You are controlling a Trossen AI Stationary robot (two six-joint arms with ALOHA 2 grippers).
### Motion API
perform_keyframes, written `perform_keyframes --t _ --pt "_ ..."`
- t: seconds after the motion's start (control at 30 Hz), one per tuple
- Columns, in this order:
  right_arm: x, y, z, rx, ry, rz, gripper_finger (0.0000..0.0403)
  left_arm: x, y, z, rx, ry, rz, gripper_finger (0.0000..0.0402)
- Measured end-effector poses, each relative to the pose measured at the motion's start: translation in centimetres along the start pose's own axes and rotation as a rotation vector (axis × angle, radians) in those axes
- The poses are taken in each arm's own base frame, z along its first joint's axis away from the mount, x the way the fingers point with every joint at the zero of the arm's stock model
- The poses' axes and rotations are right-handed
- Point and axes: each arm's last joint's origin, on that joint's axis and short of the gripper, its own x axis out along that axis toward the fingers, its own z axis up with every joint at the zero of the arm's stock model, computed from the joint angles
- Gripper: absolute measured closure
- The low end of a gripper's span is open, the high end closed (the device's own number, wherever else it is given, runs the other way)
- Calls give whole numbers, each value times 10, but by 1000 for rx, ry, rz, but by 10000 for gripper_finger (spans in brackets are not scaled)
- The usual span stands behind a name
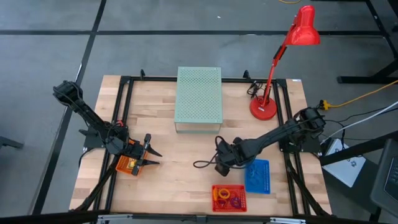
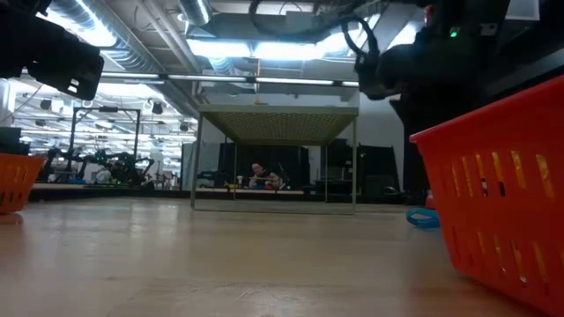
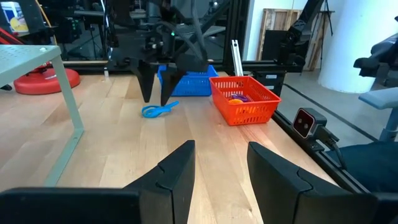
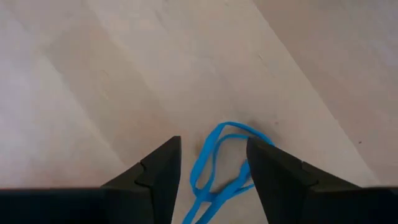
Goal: Pick & Place Office Desk Supplies
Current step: Put the blue rubber band into the blue bin
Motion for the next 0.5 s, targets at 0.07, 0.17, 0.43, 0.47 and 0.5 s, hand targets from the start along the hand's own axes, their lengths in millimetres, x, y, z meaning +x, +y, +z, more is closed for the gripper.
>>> perform_keyframes --t 0.07,0.17,0.43,0.47,0.5 --pt "4 -1 1 5 20 -1 217 0 0 0 0 0 0 258" --pt "11 0 2 2 44 15 214 0 0 0 0 1 -7 258" --pt "14 0 5 -4 38 18 213 0 0 -1 -4 9 -16 258" --pt "14 0 5 -4 38 17 213 0 0 -1 -4 8 -16 258" --pt "14 0 5 -4 38 18 213 0 0 -1 -4 9 -16 258"
